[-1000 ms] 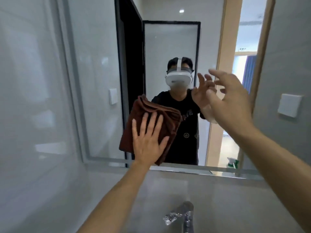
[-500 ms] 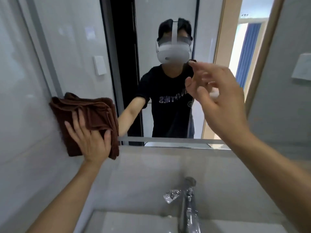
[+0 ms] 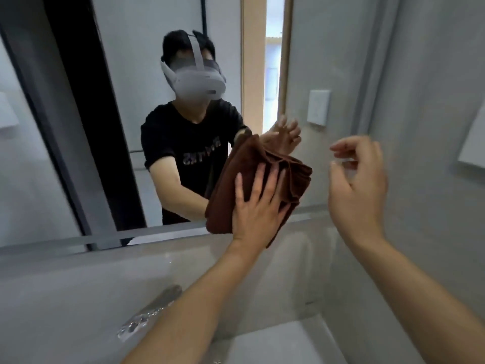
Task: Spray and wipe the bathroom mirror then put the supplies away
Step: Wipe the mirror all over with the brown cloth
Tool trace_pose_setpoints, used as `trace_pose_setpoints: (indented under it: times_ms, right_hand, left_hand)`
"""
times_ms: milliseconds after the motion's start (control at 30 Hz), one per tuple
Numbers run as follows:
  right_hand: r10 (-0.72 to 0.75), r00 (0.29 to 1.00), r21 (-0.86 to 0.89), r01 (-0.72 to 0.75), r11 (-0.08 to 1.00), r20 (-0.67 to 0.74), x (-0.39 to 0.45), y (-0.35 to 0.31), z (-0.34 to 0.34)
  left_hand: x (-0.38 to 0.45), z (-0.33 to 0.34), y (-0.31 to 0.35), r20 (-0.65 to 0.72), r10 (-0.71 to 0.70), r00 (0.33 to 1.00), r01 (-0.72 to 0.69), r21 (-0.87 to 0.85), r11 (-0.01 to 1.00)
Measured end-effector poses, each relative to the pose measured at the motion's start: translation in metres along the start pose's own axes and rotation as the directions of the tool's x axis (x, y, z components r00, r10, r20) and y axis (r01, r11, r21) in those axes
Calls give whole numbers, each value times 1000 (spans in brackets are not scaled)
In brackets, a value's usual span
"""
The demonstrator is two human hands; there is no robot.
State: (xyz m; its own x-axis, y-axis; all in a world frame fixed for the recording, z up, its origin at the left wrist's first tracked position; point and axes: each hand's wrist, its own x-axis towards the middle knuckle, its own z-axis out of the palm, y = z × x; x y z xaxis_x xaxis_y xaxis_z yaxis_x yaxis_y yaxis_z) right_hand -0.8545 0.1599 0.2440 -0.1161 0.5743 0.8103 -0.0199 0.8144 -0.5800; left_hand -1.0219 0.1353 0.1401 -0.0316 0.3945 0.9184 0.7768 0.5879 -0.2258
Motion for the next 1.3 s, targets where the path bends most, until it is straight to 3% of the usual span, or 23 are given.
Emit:
trace_pose_setpoints:
  times_ms: [200, 400, 567, 767, 933, 1033, 1167, 1300]
  right_hand:
    - [263, 965, -76, -263, 962, -6, -4, 67, -41]
    - [605, 796, -33, -604, 796, 30, -33, 108, -36]
    - [701, 709, 78, -705, 705, 74, -19, 99, -18]
    - [901, 423, 217, -893, 395, 98, 31, 92, 7]
    - [937, 279, 340, -919, 197, 211, 35, 97, 13]
    - [919, 233, 448, -891, 71, 318, 27, 93, 10]
    - [868, 303, 568, -822, 29, 394, 19, 75, 2]
    - [785, 436, 615, -784, 90, 441, 21, 35, -15]
  left_hand:
    - [38, 14, 70, 114, 275, 955, -274, -23, 961]
    - [40, 22, 68, 200, 633, 747, -638, -52, 769]
    - [34, 25, 55, 238, 747, 621, -755, -77, 652]
    - [22, 21, 42, 241, 798, 552, -813, -54, 579]
    - [16, 9, 24, 127, 793, 596, -792, -70, 607]
    - [14, 0, 7, -7, 703, 711, -702, -63, 709]
    - [18, -20, -4, -123, 375, 919, -382, -38, 923]
    - [35, -56, -1, 11, 93, 996, -90, -169, 981]
